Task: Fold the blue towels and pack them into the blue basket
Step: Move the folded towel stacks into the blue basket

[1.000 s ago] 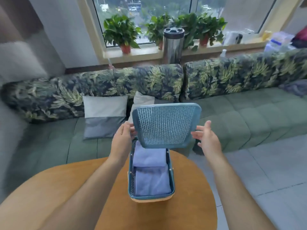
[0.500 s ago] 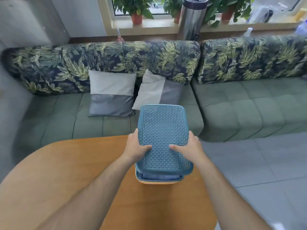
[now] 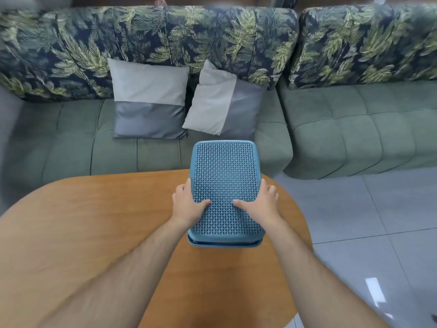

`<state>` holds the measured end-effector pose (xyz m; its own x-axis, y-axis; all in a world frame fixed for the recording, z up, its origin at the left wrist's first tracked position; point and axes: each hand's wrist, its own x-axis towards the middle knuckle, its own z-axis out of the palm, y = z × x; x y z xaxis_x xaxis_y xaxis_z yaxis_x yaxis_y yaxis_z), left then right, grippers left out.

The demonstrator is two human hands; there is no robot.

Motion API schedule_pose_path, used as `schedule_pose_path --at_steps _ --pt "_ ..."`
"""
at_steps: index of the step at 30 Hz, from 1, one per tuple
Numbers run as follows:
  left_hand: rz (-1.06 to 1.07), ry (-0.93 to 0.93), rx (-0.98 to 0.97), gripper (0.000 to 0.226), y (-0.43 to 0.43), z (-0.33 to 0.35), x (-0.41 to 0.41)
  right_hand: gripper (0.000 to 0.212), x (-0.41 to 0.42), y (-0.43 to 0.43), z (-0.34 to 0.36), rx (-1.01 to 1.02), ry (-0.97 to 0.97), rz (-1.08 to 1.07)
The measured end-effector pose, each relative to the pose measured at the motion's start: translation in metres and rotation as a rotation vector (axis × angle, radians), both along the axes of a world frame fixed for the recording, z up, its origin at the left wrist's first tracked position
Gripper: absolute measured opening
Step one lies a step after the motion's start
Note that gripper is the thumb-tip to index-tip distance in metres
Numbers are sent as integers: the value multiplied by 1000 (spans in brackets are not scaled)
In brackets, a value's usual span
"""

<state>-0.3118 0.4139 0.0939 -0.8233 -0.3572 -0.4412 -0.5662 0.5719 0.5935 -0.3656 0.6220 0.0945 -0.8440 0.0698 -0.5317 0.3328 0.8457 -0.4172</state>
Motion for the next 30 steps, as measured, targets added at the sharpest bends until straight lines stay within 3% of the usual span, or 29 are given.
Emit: schedule_pose_path --at_steps 4,7,10,14,20,25,30 --pt "16 -40 -134 71 4 -6 2 124 6 4 -2 53 -10 23" --pt "68 -51 -121 75 6 -9 1 122 8 2 -1 43 -12 18" --pt "124 12 -109 66 4 -11 -18 107 -3 -4 0 77 22 31" --pt "17 137 -99 75 -6 -14 -80 93 -53 -14 -3 23 148 50" --pt "-184 100 -152 54 -16 -31 -155 64 -128 -26 -22 -127 189 43" --pt "-128 150 -154 39 -17 -38 -161 42 -131 -24 -32 -141 285 -26" --pt "-95 181 -168 32 -11 -41 -160 40 -127 -24 -36 -118 320 -34"
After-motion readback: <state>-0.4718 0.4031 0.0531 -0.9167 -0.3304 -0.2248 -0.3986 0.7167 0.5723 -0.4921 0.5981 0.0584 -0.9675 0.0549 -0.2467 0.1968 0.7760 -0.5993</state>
